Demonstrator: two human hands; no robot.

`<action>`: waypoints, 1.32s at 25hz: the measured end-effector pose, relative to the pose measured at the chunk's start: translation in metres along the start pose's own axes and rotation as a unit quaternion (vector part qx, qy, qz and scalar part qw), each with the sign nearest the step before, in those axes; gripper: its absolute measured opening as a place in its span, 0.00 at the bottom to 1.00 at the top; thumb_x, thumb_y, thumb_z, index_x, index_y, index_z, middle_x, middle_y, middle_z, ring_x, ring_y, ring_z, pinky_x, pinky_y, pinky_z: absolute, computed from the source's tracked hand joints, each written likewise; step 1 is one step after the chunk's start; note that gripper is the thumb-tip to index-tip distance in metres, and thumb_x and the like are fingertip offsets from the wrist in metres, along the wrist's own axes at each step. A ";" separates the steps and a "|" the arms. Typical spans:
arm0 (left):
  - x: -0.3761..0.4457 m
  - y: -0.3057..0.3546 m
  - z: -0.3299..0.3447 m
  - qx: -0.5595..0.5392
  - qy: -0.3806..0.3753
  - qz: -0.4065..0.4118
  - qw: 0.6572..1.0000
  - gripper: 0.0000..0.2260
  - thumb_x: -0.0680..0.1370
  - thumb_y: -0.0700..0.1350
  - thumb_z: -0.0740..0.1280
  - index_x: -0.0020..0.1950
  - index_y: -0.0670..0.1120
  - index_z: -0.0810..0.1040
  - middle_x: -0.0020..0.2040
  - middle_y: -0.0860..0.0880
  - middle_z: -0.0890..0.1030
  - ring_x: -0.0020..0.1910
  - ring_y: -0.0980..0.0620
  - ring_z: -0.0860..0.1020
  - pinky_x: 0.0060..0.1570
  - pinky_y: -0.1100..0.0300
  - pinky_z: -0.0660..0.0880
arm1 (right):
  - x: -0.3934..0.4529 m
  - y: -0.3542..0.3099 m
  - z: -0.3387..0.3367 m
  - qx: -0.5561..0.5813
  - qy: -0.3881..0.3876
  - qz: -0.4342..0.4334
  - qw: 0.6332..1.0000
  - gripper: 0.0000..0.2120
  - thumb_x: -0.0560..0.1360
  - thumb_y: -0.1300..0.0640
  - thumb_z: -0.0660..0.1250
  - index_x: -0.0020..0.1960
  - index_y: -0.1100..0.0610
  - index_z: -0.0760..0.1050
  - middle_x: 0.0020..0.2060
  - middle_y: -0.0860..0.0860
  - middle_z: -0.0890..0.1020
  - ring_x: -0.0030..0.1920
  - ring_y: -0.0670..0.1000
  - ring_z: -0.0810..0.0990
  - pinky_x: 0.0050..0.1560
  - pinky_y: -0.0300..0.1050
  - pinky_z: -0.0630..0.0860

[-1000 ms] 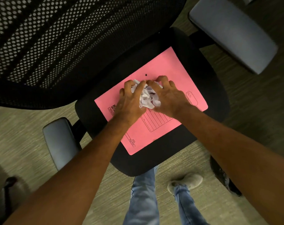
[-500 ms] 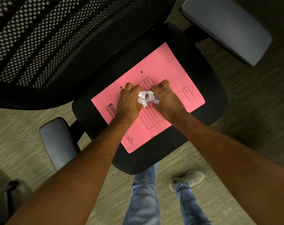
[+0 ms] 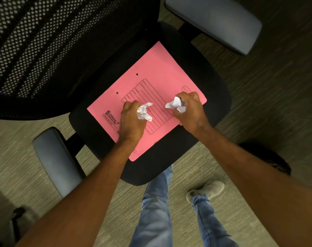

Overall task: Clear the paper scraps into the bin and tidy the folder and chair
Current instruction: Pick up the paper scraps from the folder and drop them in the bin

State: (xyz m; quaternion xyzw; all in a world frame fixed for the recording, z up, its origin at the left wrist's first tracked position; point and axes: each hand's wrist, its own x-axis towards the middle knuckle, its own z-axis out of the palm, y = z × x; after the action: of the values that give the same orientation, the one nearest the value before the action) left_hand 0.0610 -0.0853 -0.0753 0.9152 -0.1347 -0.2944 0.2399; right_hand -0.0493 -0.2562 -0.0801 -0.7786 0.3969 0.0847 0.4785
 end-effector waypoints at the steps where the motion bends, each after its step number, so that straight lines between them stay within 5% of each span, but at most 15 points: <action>1: -0.009 0.003 0.005 0.006 -0.003 0.011 1.000 0.16 0.75 0.34 0.74 0.60 0.46 0.78 0.55 0.52 0.72 0.45 0.58 0.76 0.32 0.73 0.71 | -0.008 0.007 -0.004 0.013 0.008 0.010 1.000 0.18 0.74 0.64 0.77 0.59 0.51 0.77 0.56 0.49 0.69 0.47 0.46 0.78 0.39 0.30 0.81; 5: -0.045 0.028 0.035 0.016 -0.026 0.072 0.997 0.11 0.72 0.31 0.72 0.45 0.45 0.75 0.47 0.51 0.70 0.40 0.59 0.71 0.38 0.75 0.68 | -0.051 0.050 -0.032 0.053 0.050 0.046 0.996 0.14 0.73 0.66 0.74 0.54 0.51 0.78 0.54 0.50 0.69 0.45 0.48 0.79 0.38 0.42 0.84; 10: -0.088 0.077 0.091 0.016 -0.095 0.132 0.987 0.10 0.70 0.32 0.70 0.45 0.45 0.77 0.50 0.47 0.72 0.49 0.46 0.77 0.48 0.50 0.76 | -0.113 0.126 -0.069 0.112 0.098 0.099 0.984 0.13 0.72 0.67 0.72 0.51 0.52 0.79 0.53 0.50 0.69 0.47 0.53 0.80 0.46 0.50 0.84; 16: -0.153 0.135 0.187 0.098 -0.167 0.220 0.956 0.11 0.73 0.33 0.72 0.54 0.41 0.81 0.54 0.43 0.76 0.49 0.46 0.76 0.48 0.58 0.71 | -0.196 0.241 -0.110 0.157 0.176 0.170 0.957 0.12 0.72 0.65 0.72 0.50 0.51 0.78 0.55 0.53 0.73 0.52 0.56 0.81 0.47 0.53 0.84; 21: -0.212 0.175 0.269 0.133 -0.227 0.291 0.920 0.09 0.75 0.35 0.71 0.54 0.45 0.79 0.52 0.51 0.71 0.48 0.50 0.75 0.40 0.60 0.70 | -0.266 0.336 -0.123 0.190 0.240 0.245 0.920 0.11 0.73 0.65 0.72 0.53 0.54 0.79 0.57 0.57 0.76 0.49 0.41 0.75 0.49 0.42 0.80; 25: -0.257 0.195 0.334 0.156 -0.274 0.317 0.894 0.11 0.75 0.35 0.73 0.55 0.45 0.79 0.54 0.48 0.73 0.51 0.47 0.77 0.46 0.53 0.77 | -0.313 0.403 -0.121 0.240 0.272 0.313 0.878 0.16 0.74 0.65 0.74 0.60 0.59 0.80 0.55 0.53 0.77 0.59 0.55 0.78 0.58 0.54 0.80; 27: -0.276 0.198 0.364 0.168 -0.286 0.321 0.887 0.11 0.74 0.34 0.72 0.54 0.44 0.80 0.53 0.47 0.74 0.49 0.47 0.76 0.45 0.56 0.74 | -0.333 0.433 -0.117 0.296 0.282 0.335 0.849 0.15 0.75 0.65 0.74 0.60 0.60 0.79 0.61 0.61 0.79 0.58 0.62 0.82 0.47 0.58 0.84; 29: -0.292 0.198 0.395 0.170 -0.299 0.315 0.885 0.11 0.74 0.33 0.71 0.54 0.44 0.80 0.51 0.48 0.72 0.46 0.50 0.75 0.41 0.68 0.69 | -0.347 0.461 -0.112 0.324 0.287 0.351 0.830 0.14 0.75 0.65 0.74 0.59 0.59 0.78 0.63 0.63 0.78 0.56 0.63 0.84 0.35 0.49 0.83; 33: -0.318 0.194 0.465 0.167 -0.324 0.247 0.898 0.13 0.74 0.33 0.72 0.56 0.43 0.79 0.51 0.49 0.71 0.44 0.53 0.73 0.35 0.75 0.69 | -0.362 0.513 -0.108 0.355 0.304 0.372 0.802 0.14 0.76 0.63 0.75 0.60 0.59 0.78 0.63 0.63 0.77 0.56 0.63 0.84 0.33 0.48 0.82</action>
State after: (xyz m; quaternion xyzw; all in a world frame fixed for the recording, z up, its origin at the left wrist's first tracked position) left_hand -0.4911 -0.2937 -0.1546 0.7332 -0.4740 -0.4790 0.0914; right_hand -0.6771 -0.2658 -0.1860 -0.3328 0.7833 -0.1314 0.5083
